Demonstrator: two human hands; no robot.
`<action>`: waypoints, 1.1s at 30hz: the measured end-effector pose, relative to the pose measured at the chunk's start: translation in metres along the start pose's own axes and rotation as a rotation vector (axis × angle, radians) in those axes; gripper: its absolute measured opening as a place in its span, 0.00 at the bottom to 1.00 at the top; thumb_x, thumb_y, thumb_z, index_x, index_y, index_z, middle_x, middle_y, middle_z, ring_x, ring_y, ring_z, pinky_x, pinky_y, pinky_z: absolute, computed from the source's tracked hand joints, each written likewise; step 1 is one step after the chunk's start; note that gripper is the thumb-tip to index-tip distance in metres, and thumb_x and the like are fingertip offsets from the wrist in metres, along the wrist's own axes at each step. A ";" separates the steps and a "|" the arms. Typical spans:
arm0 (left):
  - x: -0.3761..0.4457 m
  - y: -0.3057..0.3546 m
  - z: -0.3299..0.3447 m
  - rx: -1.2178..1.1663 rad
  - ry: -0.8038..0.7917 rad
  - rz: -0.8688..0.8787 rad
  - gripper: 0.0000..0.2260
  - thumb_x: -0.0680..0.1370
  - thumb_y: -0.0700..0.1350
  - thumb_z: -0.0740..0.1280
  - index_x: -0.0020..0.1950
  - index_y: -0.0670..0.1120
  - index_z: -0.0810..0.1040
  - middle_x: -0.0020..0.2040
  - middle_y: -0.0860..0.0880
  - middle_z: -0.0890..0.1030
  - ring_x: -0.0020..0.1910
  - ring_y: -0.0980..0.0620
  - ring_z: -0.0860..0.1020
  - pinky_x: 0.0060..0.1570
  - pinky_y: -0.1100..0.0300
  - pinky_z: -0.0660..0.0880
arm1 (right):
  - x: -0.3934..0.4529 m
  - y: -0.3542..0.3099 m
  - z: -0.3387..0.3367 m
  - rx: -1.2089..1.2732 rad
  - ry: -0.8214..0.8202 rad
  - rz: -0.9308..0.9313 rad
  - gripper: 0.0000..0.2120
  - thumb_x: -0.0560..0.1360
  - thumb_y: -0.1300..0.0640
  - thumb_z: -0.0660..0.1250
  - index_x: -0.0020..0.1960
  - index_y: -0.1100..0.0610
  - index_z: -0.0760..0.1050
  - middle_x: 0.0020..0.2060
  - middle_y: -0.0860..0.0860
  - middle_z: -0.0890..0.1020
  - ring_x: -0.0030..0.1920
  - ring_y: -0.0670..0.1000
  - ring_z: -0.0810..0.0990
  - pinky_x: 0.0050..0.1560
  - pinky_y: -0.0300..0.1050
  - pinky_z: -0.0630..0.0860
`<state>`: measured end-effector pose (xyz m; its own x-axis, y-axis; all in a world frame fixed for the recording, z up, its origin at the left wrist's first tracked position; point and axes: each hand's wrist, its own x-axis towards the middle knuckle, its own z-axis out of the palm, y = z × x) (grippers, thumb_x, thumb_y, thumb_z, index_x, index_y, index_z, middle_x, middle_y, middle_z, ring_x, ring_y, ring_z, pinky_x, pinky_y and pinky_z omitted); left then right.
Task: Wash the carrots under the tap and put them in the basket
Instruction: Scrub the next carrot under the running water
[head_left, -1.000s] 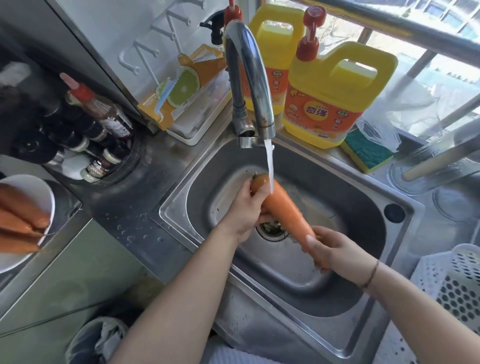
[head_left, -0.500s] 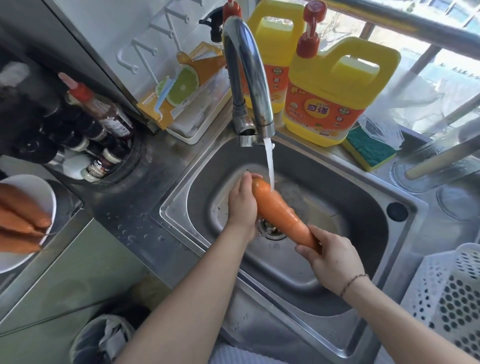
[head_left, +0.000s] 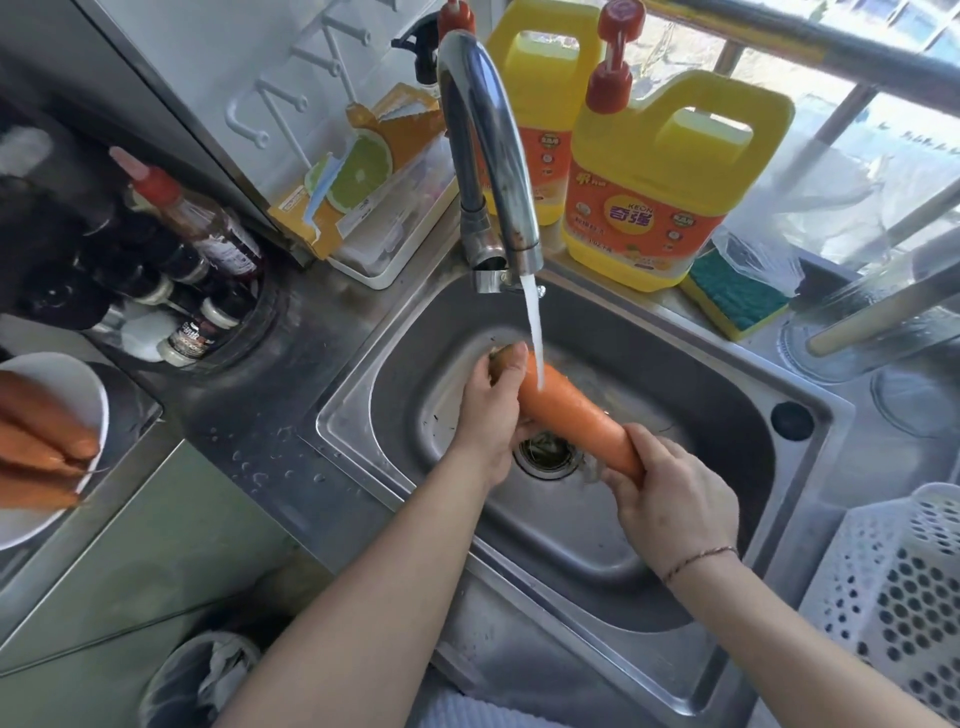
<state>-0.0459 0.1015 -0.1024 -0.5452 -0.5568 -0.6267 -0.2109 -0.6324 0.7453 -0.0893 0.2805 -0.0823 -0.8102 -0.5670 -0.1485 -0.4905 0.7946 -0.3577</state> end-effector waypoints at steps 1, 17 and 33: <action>0.001 -0.001 -0.004 0.010 0.022 -0.012 0.17 0.81 0.51 0.66 0.67 0.45 0.72 0.60 0.42 0.80 0.53 0.44 0.82 0.37 0.52 0.81 | 0.002 0.001 0.001 0.049 -0.036 -0.019 0.19 0.74 0.47 0.71 0.63 0.51 0.75 0.49 0.50 0.81 0.47 0.59 0.81 0.40 0.48 0.73; 0.002 0.008 -0.021 -0.071 0.003 0.047 0.14 0.81 0.45 0.65 0.67 0.47 0.70 0.67 0.38 0.73 0.61 0.37 0.78 0.47 0.42 0.81 | 0.064 -0.032 -0.001 0.228 -0.471 -0.057 0.22 0.77 0.32 0.56 0.55 0.50 0.71 0.41 0.49 0.80 0.39 0.55 0.81 0.38 0.46 0.73; 0.013 -0.001 -0.011 -0.047 0.214 0.029 0.12 0.77 0.44 0.72 0.60 0.48 0.78 0.61 0.42 0.80 0.57 0.41 0.81 0.51 0.40 0.81 | 0.062 -0.053 0.006 0.100 -0.393 0.084 0.29 0.77 0.29 0.48 0.51 0.53 0.72 0.44 0.54 0.82 0.42 0.59 0.81 0.40 0.48 0.75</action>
<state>-0.0437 0.0889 -0.1133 -0.3648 -0.6737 -0.6427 -0.1570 -0.6358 0.7557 -0.1118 0.2017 -0.0779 -0.6527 -0.5560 -0.5145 -0.3784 0.8277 -0.4145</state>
